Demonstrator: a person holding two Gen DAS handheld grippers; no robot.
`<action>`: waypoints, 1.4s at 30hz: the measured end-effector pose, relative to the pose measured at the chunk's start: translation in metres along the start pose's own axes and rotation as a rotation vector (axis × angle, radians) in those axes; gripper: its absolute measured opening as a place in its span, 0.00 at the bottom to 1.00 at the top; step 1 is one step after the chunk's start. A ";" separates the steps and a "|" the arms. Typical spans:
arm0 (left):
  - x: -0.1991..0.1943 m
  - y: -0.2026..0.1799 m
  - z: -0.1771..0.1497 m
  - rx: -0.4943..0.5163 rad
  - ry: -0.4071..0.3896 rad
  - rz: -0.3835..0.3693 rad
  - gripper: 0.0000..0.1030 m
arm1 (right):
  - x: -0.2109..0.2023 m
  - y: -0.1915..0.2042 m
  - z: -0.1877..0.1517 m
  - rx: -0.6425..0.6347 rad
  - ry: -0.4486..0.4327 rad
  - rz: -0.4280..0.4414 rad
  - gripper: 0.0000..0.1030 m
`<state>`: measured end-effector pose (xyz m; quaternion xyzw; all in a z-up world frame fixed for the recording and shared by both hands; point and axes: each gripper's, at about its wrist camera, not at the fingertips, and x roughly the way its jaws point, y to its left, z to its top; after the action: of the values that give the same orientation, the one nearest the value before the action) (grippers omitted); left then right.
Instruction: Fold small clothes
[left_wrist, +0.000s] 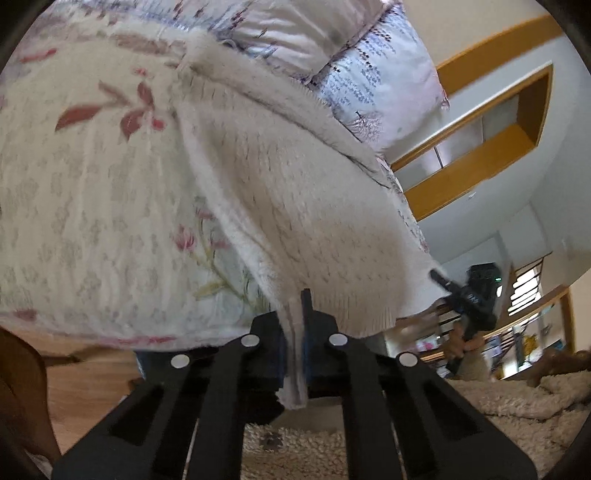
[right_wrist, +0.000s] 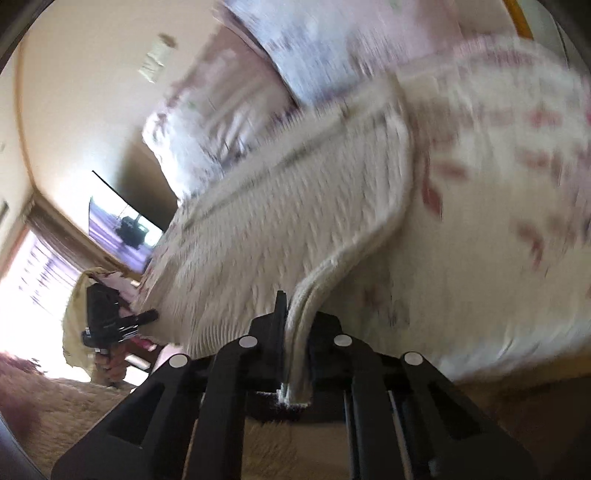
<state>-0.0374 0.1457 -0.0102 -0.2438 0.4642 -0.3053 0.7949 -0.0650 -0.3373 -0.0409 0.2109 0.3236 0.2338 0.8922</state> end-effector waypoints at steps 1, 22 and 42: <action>-0.001 -0.003 0.004 0.016 -0.012 0.010 0.06 | -0.003 0.005 0.003 -0.029 -0.035 -0.015 0.09; -0.035 -0.037 0.138 0.149 -0.363 0.249 0.05 | 0.006 0.056 0.078 -0.342 -0.434 -0.365 0.08; 0.029 -0.013 0.268 0.062 -0.417 0.342 0.05 | 0.108 0.039 0.180 -0.336 -0.415 -0.484 0.08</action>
<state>0.2080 0.1441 0.1017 -0.1952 0.3153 -0.1239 0.9204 0.1196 -0.2865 0.0546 0.0214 0.1331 0.0180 0.9907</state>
